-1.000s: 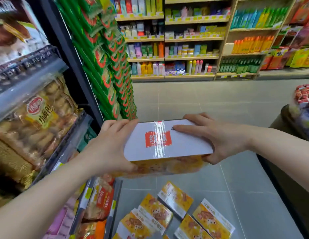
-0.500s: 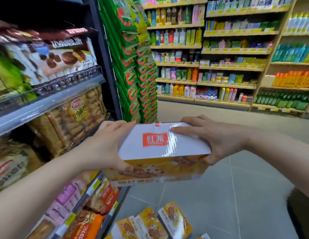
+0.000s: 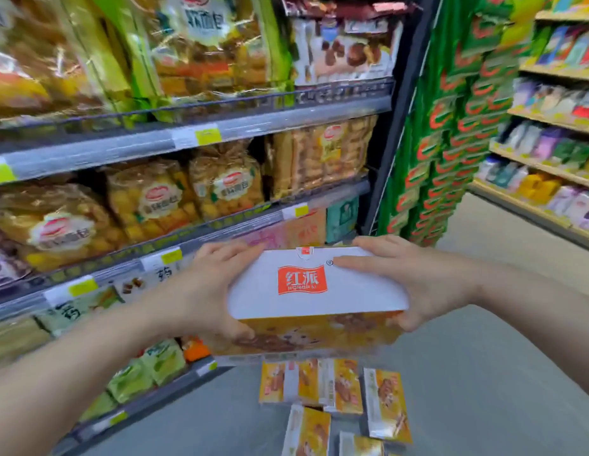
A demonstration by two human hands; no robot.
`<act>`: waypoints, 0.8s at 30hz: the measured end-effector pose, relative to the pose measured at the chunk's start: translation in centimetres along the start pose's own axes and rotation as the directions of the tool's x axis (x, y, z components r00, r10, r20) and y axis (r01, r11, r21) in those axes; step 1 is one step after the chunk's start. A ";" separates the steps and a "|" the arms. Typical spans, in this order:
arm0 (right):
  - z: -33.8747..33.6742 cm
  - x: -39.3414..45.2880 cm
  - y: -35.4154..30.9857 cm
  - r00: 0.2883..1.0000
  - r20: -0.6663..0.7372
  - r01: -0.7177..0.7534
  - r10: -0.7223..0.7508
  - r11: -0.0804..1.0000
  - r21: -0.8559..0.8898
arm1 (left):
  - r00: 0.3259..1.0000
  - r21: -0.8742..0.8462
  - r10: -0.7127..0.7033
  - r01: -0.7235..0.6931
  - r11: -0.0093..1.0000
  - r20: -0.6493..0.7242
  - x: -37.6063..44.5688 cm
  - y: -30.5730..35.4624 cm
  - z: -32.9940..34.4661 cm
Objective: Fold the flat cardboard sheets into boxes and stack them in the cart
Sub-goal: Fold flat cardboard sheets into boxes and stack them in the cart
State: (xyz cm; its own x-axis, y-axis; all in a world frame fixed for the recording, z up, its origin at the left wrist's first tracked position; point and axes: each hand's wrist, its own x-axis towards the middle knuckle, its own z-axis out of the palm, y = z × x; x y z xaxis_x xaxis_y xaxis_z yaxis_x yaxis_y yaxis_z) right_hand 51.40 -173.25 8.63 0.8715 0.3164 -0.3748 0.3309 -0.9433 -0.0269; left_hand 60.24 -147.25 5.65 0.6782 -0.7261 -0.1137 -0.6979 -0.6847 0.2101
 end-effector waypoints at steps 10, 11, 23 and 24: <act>-2.9 14.2 -18.9 0.912 0.070 0.409 -0.404 0.885 -0.223 | 0.888 -0.108 -0.456 0.448 0.888 -0.060 -21.5 -12.1 1.9; -3.1 14.3 -19.6 0.910 0.079 0.414 -0.407 0.885 -0.213 | 0.885 -0.110 -0.463 0.456 0.883 -0.050 -22.1 -12.5 2.0; -4.3 25.8 -53.4 0.609 0.246 0.793 -0.754 0.577 -0.195 | 0.606 -0.130 -0.792 0.782 0.609 -0.065 -53.3 -24.1 3.4; -4.5 26.1 -55.3 0.589 0.256 0.808 -0.766 0.559 -0.186 | 0.588 -0.131 -0.806 0.796 0.591 -0.068 -54.9 -24.5 3.5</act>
State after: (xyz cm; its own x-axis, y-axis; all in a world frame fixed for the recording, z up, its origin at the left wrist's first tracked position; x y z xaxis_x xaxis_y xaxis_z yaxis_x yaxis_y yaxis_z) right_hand 57.46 -112.40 4.50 0.1669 0.8835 -0.4377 0.9566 -0.2527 -0.1454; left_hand 39.29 -90.79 3.33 0.9769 0.1297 -0.1698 0.1574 -0.9743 0.1609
